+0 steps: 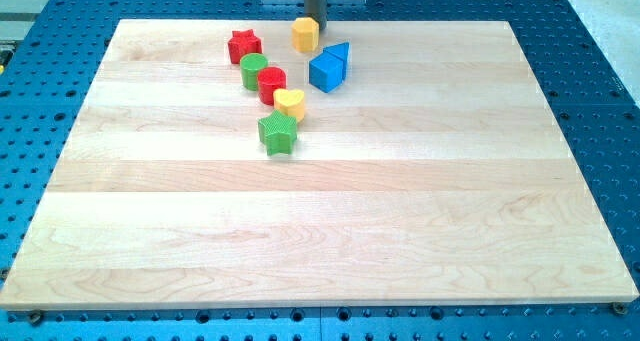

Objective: Push the yellow hexagon diagonally to the top right of the red star

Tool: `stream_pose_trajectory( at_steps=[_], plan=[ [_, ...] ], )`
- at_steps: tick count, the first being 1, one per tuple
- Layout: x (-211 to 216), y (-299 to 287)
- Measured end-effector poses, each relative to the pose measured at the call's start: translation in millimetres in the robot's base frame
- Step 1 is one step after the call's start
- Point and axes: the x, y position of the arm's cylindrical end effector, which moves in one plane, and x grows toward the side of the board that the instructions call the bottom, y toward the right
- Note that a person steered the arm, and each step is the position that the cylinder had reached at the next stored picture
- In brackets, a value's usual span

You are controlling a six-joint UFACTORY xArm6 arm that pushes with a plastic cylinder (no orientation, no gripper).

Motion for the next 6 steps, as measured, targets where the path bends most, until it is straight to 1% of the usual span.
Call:
stream_pose_trajectory(
  at_steps=[1, 2, 4, 5, 6],
  plan=[
    [1, 18],
    [13, 2],
    [18, -27],
    [19, -22],
    [19, 29]
  ],
)
